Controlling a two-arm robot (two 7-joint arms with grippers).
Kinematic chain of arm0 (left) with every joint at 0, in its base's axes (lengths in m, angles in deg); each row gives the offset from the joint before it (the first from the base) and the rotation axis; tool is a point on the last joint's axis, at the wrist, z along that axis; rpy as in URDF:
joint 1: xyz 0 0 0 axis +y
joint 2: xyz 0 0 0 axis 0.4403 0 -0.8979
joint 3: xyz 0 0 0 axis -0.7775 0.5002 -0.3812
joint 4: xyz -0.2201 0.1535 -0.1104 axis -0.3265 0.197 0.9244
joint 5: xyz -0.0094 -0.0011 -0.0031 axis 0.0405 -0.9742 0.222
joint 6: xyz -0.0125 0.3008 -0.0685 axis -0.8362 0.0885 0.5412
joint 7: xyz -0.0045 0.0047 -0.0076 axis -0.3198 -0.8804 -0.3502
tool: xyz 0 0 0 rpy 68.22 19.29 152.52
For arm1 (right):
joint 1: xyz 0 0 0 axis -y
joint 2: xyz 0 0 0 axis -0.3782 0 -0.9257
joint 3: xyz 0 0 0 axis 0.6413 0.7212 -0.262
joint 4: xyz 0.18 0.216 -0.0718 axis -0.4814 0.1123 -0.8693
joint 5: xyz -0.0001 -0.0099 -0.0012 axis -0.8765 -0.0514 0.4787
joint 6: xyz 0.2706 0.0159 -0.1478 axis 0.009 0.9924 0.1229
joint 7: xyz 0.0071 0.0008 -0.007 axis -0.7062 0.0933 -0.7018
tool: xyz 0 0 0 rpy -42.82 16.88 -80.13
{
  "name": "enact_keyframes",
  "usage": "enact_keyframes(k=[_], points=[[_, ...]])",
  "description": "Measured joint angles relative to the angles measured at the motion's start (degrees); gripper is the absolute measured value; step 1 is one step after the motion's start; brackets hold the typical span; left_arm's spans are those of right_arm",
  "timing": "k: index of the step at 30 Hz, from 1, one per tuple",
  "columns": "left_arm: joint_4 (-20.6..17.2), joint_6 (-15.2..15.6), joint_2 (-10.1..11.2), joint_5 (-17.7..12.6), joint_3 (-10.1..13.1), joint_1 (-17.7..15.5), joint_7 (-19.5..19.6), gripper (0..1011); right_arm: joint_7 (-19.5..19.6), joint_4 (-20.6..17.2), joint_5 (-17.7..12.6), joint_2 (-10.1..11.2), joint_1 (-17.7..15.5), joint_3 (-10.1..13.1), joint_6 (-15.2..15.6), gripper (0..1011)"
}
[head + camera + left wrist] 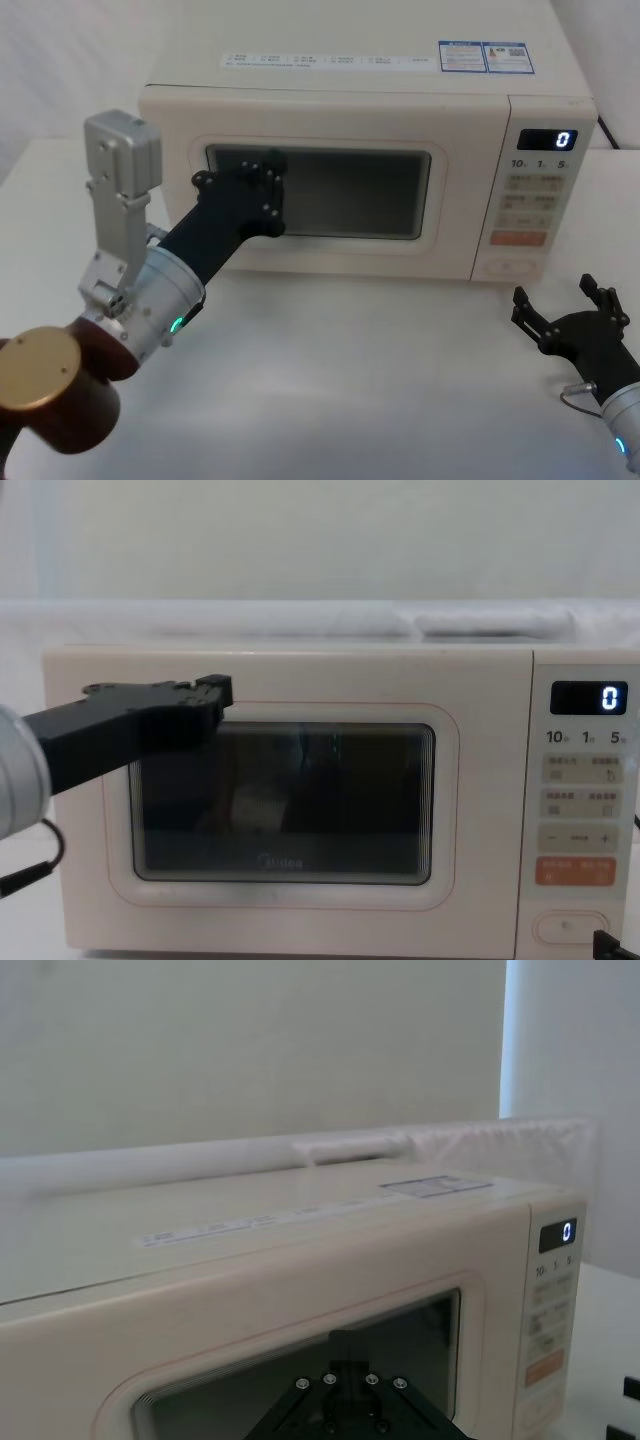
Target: Press the button to open the microwave door with one hand; close the microwave door with the other hand.
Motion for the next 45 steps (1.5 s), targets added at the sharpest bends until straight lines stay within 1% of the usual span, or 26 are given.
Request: enact_keyframes(k=[2, 6, 9, 10, 11, 12, 14, 17, 18, 19, 20, 21, 22, 23, 24, 25, 27, 28, 29, 32, 33, 35, 45], points=[[-0.6, -0.7, 0.3, -0.3, -0.5, 1.0, -0.6, 38, 0.0, 0.0, 0.0, 0.0, 0.0, 0.0, 0.0, 1002], [-1.2, -1.7, 0.2, -0.2, -1.9, 2.6, -1.4, 124, 0.0, 0.0, 0.0, 0.0, 0.0, 0.0, 0.0, 1002], [-1.5, -2.3, 0.2, -0.2, -2.8, 3.7, -1.8, 229, 0.0, 0.0, 0.0, 0.0, 0.0, 0.0, 0.0, 1002], [-1.6, -2.4, 0.2, -0.2, -3.1, 3.9, -1.9, 229, 0.0, 0.0, 0.0, 0.0, 0.0, 0.0, 0.0, 1002], [-1.6, -2.5, 0.2, -0.2, -3.4, 4.2, -2.0, 284, 0.0, 0.0, 0.0, 0.0, 0.0, 0.0, 0.0, 1002], [-1.7, -2.6, 0.2, -0.2, -3.6, 4.5, -2.1, 284, 0.0, 0.0, 0.0, 0.0, 0.0, 0.0, 0.0, 1002], [-1.8, -2.8, 0.2, -0.2, -4.2, 5.2, -2.3, 388, 0.0, 0.0, 0.0, 0.0, 0.0, 0.0, 0.0, 1002], [-1.8, -2.9, 0.2, -0.4, -5.2, 6.3, -2.9, 450, 0.0, 0.0, 0.0, 0.0, 0.0, 0.0, 0.0, 1002], [-1.8, -2.9, 0.2, -0.4, -5.5, 6.5, -3.0, 512, 0.0, 0.0, 0.0, 0.0, 0.0, 0.0, 0.0, 1002], [-1.7, -2.9, 0.1, -0.6, -5.8, 7.0, -3.2, 544, 0.0, 0.0, 0.0, 0.0, 0.0, 0.0, 0.0, 1002], [-1.7, -2.9, 0.1, -0.6, -6.0, 7.2, -3.3, 544, 0.0, 0.0, 0.0, 0.0, 0.0, 0.0, 0.0, 1002], [-1.6, -3.0, 0.1, -0.7, -6.2, 7.4, -3.4, 612, 0.0, 0.0, 0.0, 0.0, 0.0, 0.0, 0.0, 1002], [-1.4, -3.0, 0.0, -0.8, -6.4, 7.6, -3.5, 630, 0.0, 0.0, 0.0, 0.0, 0.0, 0.0, 0.0, 1002], [-1.1, -3.0, -0.1, -1.0, -6.8, 8.0, -3.7, 673, 0.0, 0.0, 0.0, 0.0, 0.0, 0.0, 0.0, 1002], [-1.0, -3.0, -0.1, -1.0, -6.9, 8.2, -3.8, 688, 0.0, 0.0, 0.0, 0.0, 0.0, 0.0, 0.0, 1002], [-0.8, -3.0, -0.1, -1.1, -7.1, 8.4, -3.8, 744, 0.0, 0.0, 0.0, 0.0, 0.0, 0.0, 0.0, 1002], [-0.4, -3.0, -0.3, -1.4, -7.6, 9.0, -4.0, 791, 0.0, 0.0, 0.0, 0.0, 0.0, 0.0, 0.0, 1002], [-0.1, -3.0, -0.4, -1.5, -7.9, 9.4, -4.2, 845, 0.0, 0.0, 0.0, 0.0, 0.0, 0.0, 0.0, 1002], [0.0, -3.0, -0.5, -1.5, -8.0, 9.6, -4.2, 845, 0.0, 0.0, 0.0, 0.0, 0.0, 0.0, 0.0, 1002], [0.4, -3.1, -0.9, -1.6, -8.6, 10.4, -4.4, 914, 0.0, 0.0, 0.0, 0.0, 0.0, 0.0, 0.0, 1002], [0.5, -3.2, -1.0, -1.6, -8.8, 10.6, -4.5, 960, 0.0, 0.0, 0.0, 0.0, 0.0, 0.0, 0.0, 1002], [0.7, -3.3, -1.3, -1.7, -9.2, 11.0, -4.7, 1001, 0.0, 0.0, 0.0, 0.0, 0.0, 0.0, 0.0, 1002], [2.4, -3.4, -2.0, -2.5, -10.4, 12.9, -4.9, 1001, 0.0, 0.0, 0.0, 0.0, 0.0, 0.0, 0.0, 1002]])
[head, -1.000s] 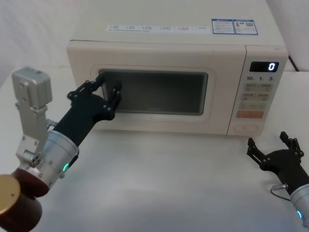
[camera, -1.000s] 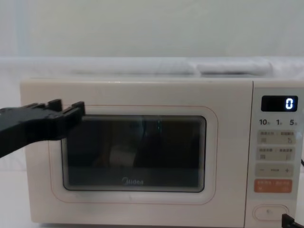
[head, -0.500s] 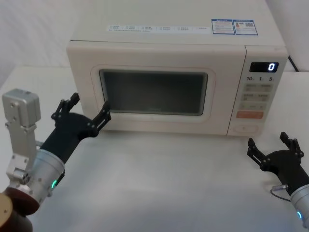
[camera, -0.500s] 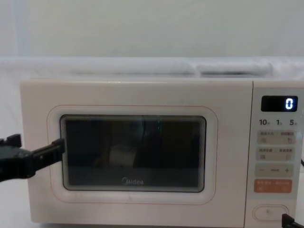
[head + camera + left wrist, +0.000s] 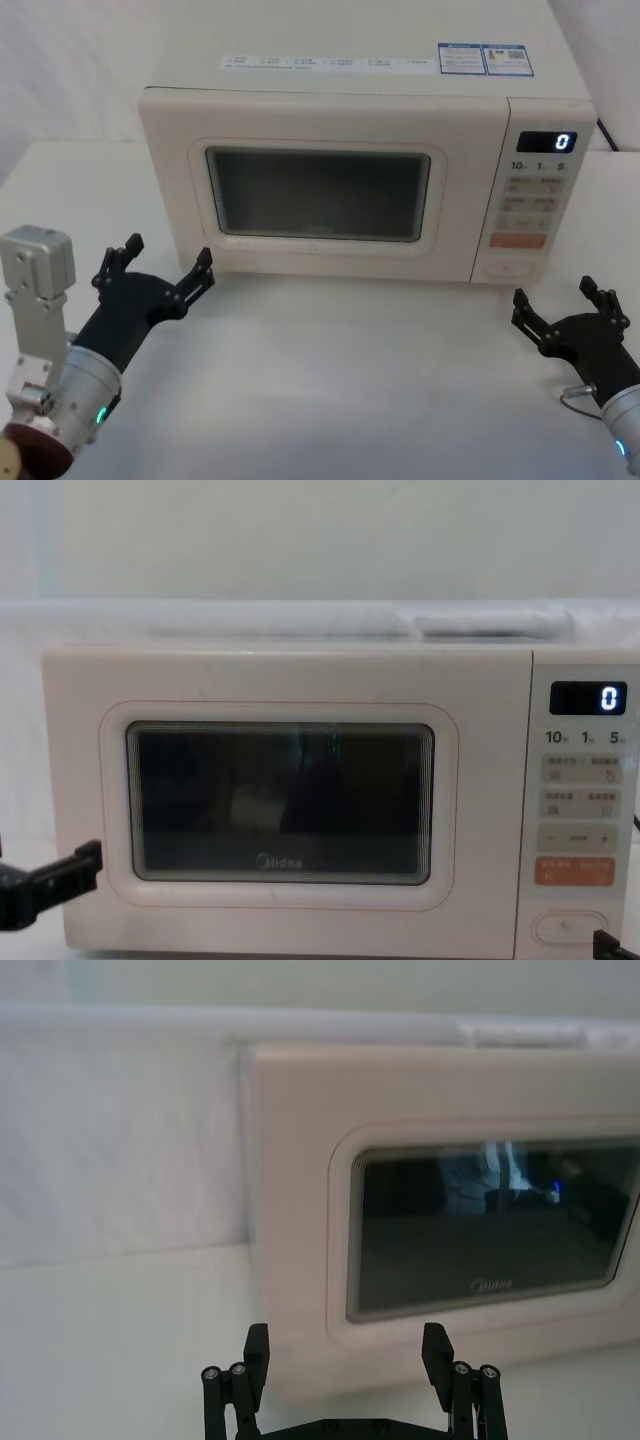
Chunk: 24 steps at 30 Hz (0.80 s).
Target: Press the button to open the microwave door with one hand; close the microwave door with the other hand.
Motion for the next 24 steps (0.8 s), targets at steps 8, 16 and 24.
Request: enact_keyframes(k=[8, 16, 24], points=[[2.2, 0.5, -0.4, -0.9, -0.6, 1.1, -0.3, 1001, 0.0, 0.0, 0.0, 0.0, 0.0, 0.0, 0.0, 1002], [2.0, 0.5, -0.3, -0.9, -0.6, 1.0, -0.3, 1001, 0.0, 0.0, 0.0, 0.0, 0.0, 0.0, 0.0, 1002], [1.8, 0.5, -0.3, -0.8, -0.5, 0.9, -0.3, 1001, 0.0, 0.0, 0.0, 0.0, 0.0, 0.0, 0.0, 1002]])
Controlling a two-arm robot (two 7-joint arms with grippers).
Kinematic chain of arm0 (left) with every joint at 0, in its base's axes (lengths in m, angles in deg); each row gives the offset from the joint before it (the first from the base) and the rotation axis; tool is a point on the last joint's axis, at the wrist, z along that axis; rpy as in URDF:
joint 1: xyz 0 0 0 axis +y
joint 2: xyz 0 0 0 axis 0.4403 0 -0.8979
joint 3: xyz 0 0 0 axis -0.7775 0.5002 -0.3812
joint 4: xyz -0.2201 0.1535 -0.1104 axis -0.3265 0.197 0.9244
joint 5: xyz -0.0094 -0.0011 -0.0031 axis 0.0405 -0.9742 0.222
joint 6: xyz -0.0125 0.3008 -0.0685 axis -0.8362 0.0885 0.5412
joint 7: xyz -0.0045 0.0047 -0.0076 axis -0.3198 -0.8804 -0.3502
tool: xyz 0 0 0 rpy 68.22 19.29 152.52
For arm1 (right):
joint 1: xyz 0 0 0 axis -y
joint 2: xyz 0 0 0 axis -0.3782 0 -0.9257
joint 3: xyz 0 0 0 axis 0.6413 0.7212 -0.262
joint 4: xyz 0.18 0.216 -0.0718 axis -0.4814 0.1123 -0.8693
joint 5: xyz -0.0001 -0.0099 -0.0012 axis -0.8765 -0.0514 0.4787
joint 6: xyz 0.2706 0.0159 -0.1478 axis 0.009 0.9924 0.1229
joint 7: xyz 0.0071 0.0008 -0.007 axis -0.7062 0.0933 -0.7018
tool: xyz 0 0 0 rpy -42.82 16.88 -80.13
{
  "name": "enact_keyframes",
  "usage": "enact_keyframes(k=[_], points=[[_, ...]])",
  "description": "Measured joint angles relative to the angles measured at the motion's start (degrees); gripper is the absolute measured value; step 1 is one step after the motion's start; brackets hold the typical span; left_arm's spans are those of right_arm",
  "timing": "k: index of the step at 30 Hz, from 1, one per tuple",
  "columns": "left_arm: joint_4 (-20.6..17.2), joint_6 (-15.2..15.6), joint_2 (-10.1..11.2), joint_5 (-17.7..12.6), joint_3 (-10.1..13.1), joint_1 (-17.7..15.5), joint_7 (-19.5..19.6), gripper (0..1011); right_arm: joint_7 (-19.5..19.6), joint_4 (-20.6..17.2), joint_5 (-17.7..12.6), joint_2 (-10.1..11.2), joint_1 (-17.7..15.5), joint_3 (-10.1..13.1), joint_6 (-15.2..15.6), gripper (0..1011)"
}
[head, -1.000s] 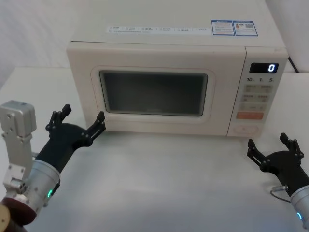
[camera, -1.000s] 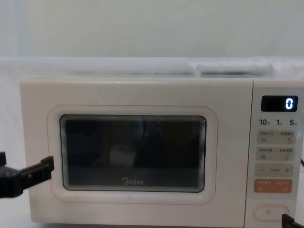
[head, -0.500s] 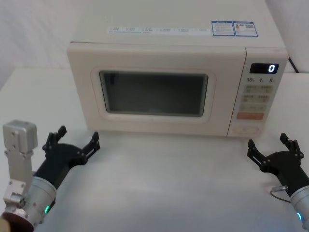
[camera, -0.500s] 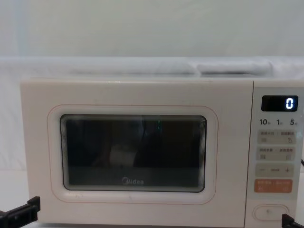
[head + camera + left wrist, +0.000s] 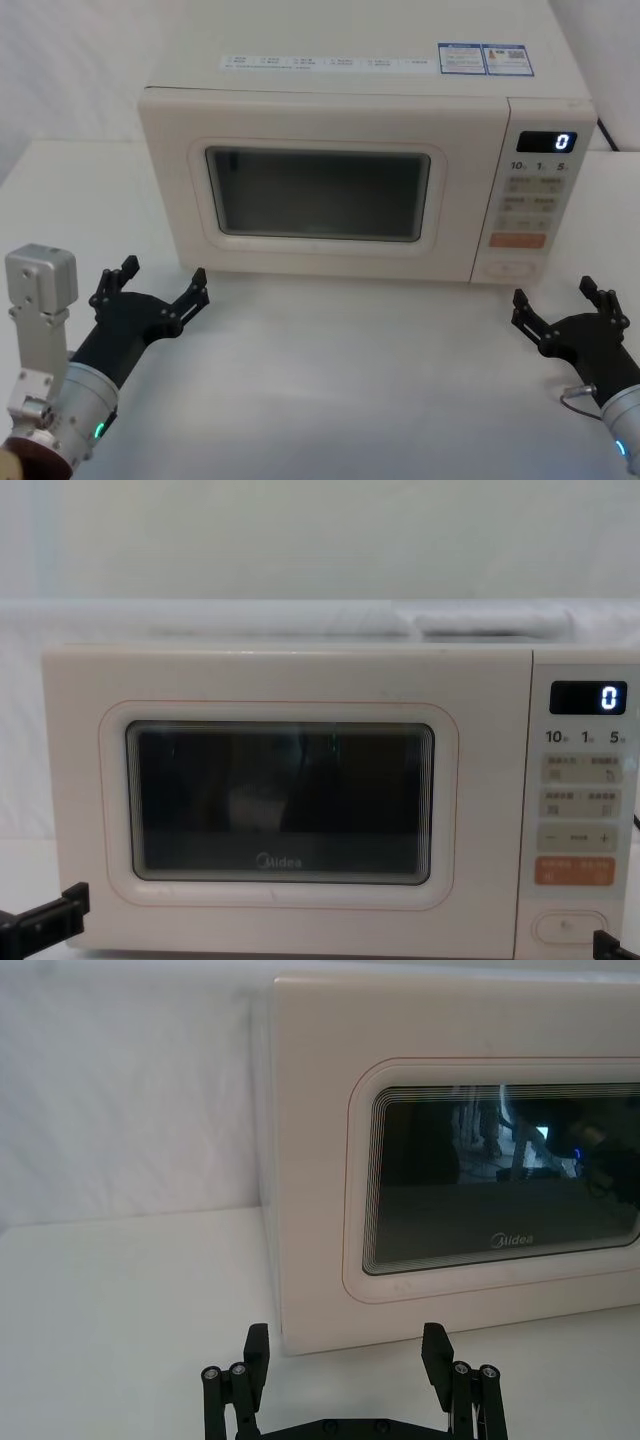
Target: Press the button to open the microwave door with one hand; close the microwave door with the other hand.
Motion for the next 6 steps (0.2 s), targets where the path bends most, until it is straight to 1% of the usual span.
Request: enact_keyframes(k=[6], points=[[-0.1, 0.0, 0.0, 0.1, 0.0, 0.0, 0.0, 1001, 0.0, 0.0, 0.0, 0.0, 0.0, 0.0, 0.0, 1002]])
